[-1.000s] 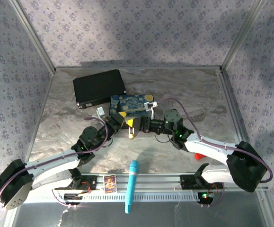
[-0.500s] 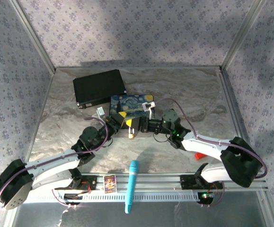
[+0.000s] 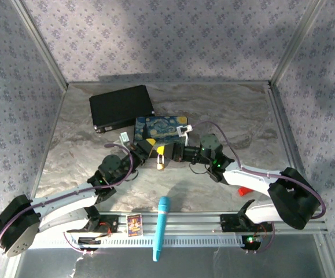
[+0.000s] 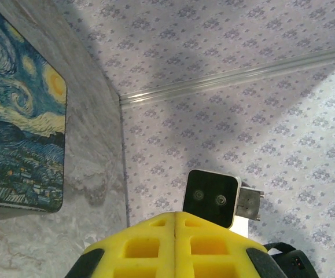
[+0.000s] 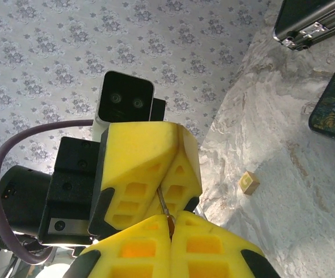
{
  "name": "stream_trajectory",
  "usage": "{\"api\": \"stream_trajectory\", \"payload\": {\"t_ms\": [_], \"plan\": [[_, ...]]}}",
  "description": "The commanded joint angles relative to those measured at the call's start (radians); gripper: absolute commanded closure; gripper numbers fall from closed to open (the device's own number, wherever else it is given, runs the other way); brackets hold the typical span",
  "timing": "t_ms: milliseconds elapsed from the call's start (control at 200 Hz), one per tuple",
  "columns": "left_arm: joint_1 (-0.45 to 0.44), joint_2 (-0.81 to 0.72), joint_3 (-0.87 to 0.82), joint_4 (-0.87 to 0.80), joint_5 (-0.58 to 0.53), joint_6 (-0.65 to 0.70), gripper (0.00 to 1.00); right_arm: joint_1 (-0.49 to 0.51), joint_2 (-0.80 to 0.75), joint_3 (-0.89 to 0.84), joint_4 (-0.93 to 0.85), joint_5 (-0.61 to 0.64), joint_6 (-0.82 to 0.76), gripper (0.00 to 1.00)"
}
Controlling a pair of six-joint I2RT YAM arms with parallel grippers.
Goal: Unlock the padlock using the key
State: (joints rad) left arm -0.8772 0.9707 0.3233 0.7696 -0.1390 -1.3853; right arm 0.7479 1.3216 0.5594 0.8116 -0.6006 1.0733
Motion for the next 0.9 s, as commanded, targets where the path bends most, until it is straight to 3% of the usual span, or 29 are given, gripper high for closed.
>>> {"api": "stream_trajectory", "payload": {"t_ms": [0,40,80,145,200,240,330,455,555,685,790,895], "plan": [[0.002,-0.007,0.012,-0.050,-0.023,-0.015,1.00,-0.019,-0.037,-0.004,0.009,-0.004,-0.026,1.00],[0.001,-0.009,0.011,-0.059,-0.028,-0.015,1.00,-0.020,-0.037,-0.001,-0.007,-0.009,-0.031,1.00],[0.002,-0.014,0.017,-0.090,-0.035,-0.013,0.87,-0.021,-0.037,0.002,-0.029,-0.012,-0.040,1.00],[0.003,-0.032,0.033,-0.159,-0.050,0.007,0.54,-0.023,-0.044,-0.002,-0.059,-0.011,-0.055,1.00],[0.002,-0.057,0.052,-0.238,-0.073,0.028,0.16,-0.028,-0.052,-0.011,-0.090,-0.005,-0.068,1.00],[0.002,-0.079,0.072,-0.316,-0.090,0.043,0.01,-0.033,-0.062,-0.020,-0.119,0.003,-0.078,1.00],[0.004,-0.116,0.115,-0.471,-0.121,0.106,0.00,-0.052,-0.090,-0.046,-0.184,0.036,-0.092,1.00],[0.006,-0.081,0.260,-0.835,-0.160,0.221,0.00,-0.080,-0.139,-0.055,-0.387,0.123,-0.147,1.00],[0.023,0.015,0.346,-0.944,-0.076,0.376,0.00,-0.101,-0.173,-0.058,-0.535,0.197,-0.187,1.00],[0.023,0.125,0.342,-0.886,0.016,0.452,0.01,-0.125,-0.194,-0.078,-0.591,0.216,-0.222,1.00],[0.030,0.201,0.297,-0.743,0.113,0.528,0.10,-0.134,-0.206,-0.088,-0.620,0.223,-0.248,1.00],[0.031,0.275,0.290,-0.696,0.139,0.566,0.11,-0.138,-0.211,-0.101,-0.634,0.225,-0.263,1.00]]}}
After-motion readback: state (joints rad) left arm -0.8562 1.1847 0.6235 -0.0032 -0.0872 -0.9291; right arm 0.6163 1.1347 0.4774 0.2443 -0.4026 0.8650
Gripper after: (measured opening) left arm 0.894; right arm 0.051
